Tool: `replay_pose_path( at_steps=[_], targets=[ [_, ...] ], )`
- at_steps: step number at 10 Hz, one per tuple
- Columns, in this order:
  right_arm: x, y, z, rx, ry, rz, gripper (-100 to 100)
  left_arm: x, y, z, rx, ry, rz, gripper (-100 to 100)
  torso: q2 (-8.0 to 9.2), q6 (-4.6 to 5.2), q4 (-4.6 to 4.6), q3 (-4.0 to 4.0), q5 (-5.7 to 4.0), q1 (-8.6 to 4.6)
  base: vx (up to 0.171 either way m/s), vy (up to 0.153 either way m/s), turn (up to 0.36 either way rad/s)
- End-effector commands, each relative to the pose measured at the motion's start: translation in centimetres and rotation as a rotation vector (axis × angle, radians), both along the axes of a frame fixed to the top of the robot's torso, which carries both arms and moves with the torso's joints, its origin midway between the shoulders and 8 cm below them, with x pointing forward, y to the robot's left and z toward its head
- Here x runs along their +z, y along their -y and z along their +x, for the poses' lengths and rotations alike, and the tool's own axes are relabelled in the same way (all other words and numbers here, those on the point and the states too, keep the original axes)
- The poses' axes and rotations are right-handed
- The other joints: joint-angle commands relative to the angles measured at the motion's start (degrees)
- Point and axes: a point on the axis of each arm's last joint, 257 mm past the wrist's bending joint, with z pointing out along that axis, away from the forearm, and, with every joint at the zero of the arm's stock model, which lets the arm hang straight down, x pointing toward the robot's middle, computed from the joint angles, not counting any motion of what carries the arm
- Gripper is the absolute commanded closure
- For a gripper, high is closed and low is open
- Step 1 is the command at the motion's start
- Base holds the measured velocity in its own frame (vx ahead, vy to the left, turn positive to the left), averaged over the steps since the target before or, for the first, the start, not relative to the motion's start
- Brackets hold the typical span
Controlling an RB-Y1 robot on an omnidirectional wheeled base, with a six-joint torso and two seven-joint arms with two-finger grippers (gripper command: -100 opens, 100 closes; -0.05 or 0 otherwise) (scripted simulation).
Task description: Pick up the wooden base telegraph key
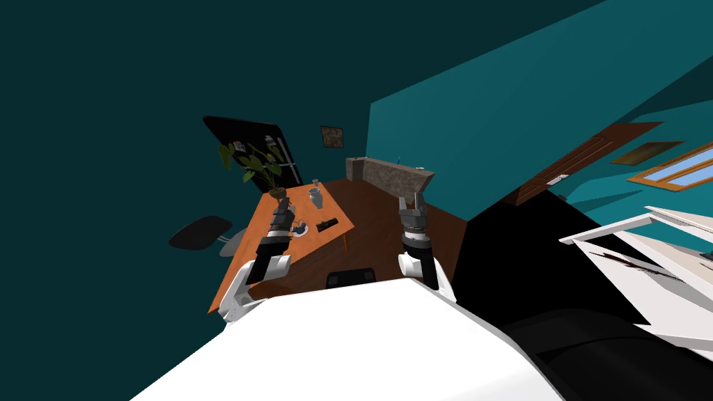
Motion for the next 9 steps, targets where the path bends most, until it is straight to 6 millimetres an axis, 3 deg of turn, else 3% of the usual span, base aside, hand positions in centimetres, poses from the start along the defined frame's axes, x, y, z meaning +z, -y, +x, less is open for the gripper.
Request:
replay_pose_path(
  at_steps=[1,4,5,6,9],
  targets=[
    [0.0,0.0,0.0,0.000,0.000,0.000,0,-1.1,-1.9,1.3,0.046,-0.046,0.021,-100,0.00,0.00,0.00,0.00,0.00,0.00,-0.026,-0.108,0.028],
    [0.0,0.0,0.0,0.000,0.000,0.000,0,-2.2,-3.5,2.2,0.084,-0.094,0.027,-100,0.01,0.00,0.00,0.01,0.00,-0.01,-0.019,-0.089,0.015],
    [0.0,0.0,0.0,0.000,0.000,0.000,0,-3.0,-5.1,2.9,0.120,-0.131,0.030,-100,-0.02,0.00,0.00,-0.01,0.01,0.06,0.015,-0.084,0.017],
    [0.0,0.0,0.0,0.000,0.000,0.000,0,-3.0,-5.1,2.9,0.120,-0.132,0.030,-100,-0.11,0.00,-0.02,-0.06,0.01,0.05,0.008,-0.070,0.013],
    [0.0,0.0,0.0,0.000,0.000,0.000,0,-4.8,-8.2,4.3,0.191,-0.205,0.027,-100,-0.05,0.00,-0.01,-0.03,0.02,0.11,-0.012,-0.077,0.011]
  ],
)
